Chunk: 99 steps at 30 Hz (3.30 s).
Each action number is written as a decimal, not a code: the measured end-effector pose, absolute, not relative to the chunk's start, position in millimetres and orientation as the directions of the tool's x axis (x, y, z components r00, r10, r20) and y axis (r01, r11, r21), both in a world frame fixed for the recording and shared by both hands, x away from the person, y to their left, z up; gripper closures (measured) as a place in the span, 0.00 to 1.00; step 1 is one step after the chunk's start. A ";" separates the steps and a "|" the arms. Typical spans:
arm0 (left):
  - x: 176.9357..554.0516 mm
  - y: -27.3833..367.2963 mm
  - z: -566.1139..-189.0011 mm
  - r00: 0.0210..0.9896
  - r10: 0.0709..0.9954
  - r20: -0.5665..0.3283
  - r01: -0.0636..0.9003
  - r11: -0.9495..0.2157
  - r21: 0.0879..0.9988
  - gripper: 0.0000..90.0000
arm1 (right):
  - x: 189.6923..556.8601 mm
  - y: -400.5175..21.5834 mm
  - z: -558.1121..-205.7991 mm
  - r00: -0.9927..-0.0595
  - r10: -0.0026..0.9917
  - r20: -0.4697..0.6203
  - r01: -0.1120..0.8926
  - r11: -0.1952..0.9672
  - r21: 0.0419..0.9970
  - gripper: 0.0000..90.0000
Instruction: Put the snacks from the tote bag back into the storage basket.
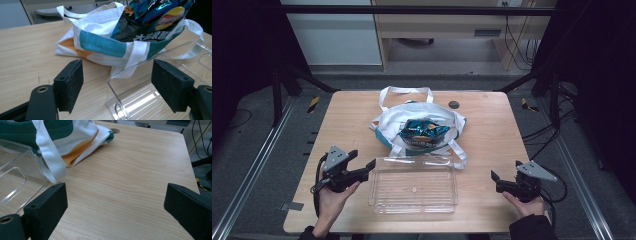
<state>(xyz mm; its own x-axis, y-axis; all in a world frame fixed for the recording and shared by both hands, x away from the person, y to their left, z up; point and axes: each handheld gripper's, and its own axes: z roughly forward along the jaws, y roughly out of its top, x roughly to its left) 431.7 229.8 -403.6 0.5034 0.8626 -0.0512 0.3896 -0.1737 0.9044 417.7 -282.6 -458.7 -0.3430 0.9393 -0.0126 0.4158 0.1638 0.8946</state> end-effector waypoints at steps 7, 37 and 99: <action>435.8 224.5 -393.0 0.514 0.856 -0.053 0.367 -0.164 0.916 0.29 | 417.5 -282.2 -458.5 -0.346 0.938 -0.007 0.420 0.161 0.893 0.06; 455.1 189.3 -381.7 0.552 0.833 -0.021 0.324 -0.191 0.926 0.29 | 418.4 -282.2 -458.8 -0.353 0.936 -0.013 0.415 0.169 0.894 0.06; 499.8 136.2 -386.8 0.560 0.828 0.025 0.317 -0.242 0.917 0.43 | 419.8 -282.3 -459.0 -0.353 0.936 -0.005 0.420 0.163 0.893 0.06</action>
<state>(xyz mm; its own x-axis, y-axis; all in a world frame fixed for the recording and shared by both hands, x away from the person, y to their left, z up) 499.8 136.2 -386.8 0.5602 0.8280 0.0251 0.3168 -0.2421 0.9171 419.8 -282.3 -459.0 -0.3526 0.9358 -0.0053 0.4198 0.1632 0.8928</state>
